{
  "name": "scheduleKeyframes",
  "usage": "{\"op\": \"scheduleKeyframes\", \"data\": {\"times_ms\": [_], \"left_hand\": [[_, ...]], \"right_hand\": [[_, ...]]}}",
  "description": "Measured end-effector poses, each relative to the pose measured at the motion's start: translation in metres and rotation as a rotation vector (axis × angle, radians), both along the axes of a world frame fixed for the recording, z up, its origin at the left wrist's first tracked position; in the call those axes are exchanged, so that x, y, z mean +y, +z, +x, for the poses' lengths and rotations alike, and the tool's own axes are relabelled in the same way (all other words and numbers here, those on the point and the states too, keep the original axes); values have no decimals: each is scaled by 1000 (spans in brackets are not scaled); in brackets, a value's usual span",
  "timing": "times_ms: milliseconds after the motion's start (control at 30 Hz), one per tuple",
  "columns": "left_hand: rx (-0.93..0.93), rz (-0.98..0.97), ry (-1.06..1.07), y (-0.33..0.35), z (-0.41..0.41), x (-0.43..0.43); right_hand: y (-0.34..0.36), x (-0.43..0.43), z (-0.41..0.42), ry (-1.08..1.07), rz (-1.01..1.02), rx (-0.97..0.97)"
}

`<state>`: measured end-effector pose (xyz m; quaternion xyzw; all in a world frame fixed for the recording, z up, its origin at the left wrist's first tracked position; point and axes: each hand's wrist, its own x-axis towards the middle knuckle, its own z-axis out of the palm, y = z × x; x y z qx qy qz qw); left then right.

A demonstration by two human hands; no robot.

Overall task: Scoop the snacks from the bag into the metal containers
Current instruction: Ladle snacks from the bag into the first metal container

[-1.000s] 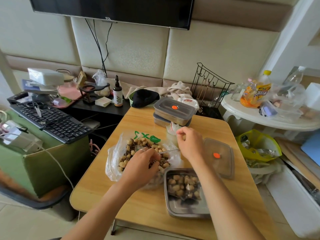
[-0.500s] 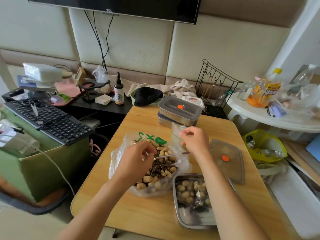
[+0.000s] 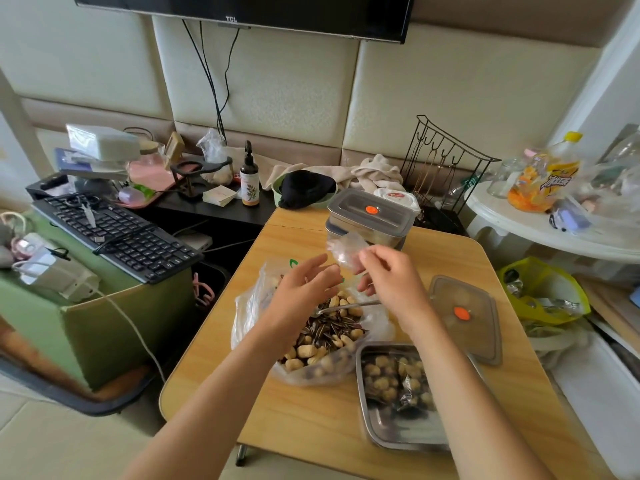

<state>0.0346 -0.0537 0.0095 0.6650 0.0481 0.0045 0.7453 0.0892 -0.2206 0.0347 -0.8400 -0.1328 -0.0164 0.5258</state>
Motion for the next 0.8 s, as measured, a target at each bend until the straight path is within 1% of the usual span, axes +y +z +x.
{"op": "scheduleKeyframes", "data": {"times_ms": [33,100,167,267,333,433,567,667,733,800], "left_hand": [[10,-72,-22,2,0,-1],[4,-166,-44,2,-1,-2],[34,-277,-26,-1,0,1],[74,-376,1,-3,-2,6],[91,-366,-6,0,-3,10],[119,-323,-51,6,-8,16],[167,-381,-101,3,-11,20],[162,-475,-168,2,-12,20],[161,-474,-147,3,-14,20],[170,-407,-95,4,-16,22]], "right_hand": [[-2,1,-4,60,4,50],[-8,2,-8,110,-34,91],[-12,1,-11,98,-30,101],[-12,-2,-14,29,81,121],[-11,-4,-15,-7,153,134],[-6,-6,-18,-7,237,180],[-3,-6,-23,120,340,350],[-3,-5,-25,213,333,406],[-3,-3,-27,170,303,396],[-3,-1,-27,39,260,361]]}}
